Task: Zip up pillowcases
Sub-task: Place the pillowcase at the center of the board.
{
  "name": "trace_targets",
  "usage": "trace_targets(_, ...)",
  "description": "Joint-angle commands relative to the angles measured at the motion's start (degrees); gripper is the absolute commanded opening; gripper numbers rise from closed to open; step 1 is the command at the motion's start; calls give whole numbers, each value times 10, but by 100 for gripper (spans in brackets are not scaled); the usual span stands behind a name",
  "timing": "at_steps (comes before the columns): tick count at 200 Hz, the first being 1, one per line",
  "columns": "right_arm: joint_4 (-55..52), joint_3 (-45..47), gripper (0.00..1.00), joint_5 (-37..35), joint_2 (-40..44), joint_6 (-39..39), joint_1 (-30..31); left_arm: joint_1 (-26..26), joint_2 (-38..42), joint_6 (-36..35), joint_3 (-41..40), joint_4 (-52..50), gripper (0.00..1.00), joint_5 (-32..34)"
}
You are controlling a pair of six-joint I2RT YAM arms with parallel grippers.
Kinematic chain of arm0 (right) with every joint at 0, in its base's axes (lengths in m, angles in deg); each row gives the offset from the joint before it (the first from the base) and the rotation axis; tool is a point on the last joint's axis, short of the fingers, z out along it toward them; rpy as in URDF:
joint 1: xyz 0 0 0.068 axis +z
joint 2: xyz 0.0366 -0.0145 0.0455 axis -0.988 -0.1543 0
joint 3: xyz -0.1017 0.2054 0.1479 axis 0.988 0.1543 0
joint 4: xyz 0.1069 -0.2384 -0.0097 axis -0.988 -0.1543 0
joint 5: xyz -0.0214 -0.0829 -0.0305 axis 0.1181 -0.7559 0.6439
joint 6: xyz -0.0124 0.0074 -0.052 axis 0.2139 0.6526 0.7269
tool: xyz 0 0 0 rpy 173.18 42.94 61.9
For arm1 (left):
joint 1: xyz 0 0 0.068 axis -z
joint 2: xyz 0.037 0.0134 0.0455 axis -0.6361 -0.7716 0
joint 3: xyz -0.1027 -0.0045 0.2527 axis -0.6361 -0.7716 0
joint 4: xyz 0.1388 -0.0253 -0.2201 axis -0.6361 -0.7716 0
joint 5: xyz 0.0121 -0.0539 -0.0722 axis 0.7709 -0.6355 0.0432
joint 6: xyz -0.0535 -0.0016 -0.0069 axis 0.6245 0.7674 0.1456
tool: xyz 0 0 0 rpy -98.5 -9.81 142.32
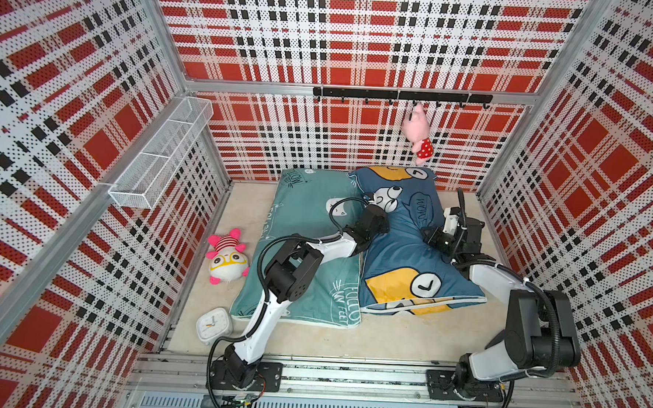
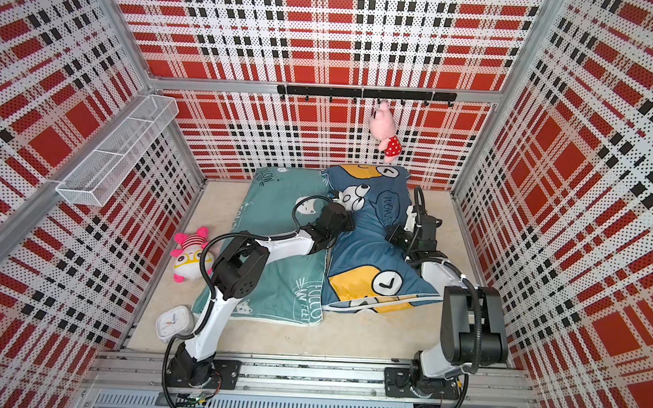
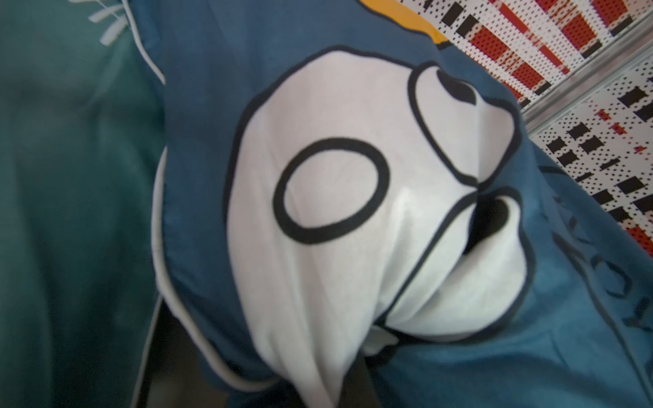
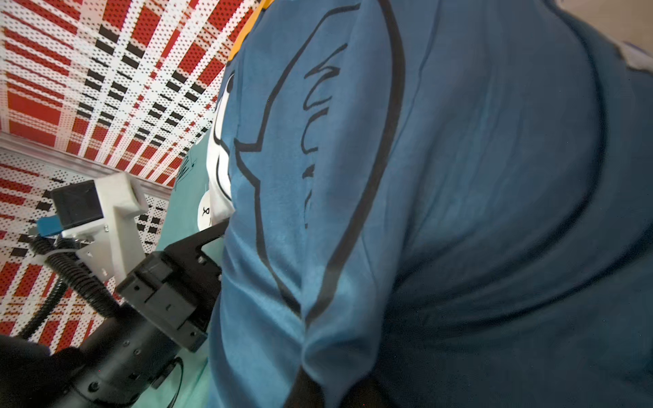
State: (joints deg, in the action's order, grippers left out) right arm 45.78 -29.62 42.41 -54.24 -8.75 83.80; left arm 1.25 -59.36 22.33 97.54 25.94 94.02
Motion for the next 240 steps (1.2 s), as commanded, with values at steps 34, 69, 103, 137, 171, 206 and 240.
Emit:
trace_targets(34,-18,-35,0,92,-41,-3,35,-24,37,21,-66,54,0,11)
trace_targets(69,-60,-72,0,50,-45,7,22,-23,3,10,-22,50,0,-1)
trace_targets(103,-70,-90,0,50,-43,10,-3,-22,-14,0,1,70,0,-12)
trace_targets(137,-181,-129,50,31,-14,88,-5,-13,39,3,-68,127,48,-29)
trace_targets(171,-275,-105,84,-28,68,124,-4,13,107,1,-150,174,80,-37)
trace_targets(206,-354,-48,90,-89,190,133,37,50,183,-1,-240,192,87,-30)
trace_targets(240,-397,-17,86,-135,268,101,131,79,261,14,-330,193,90,-17)
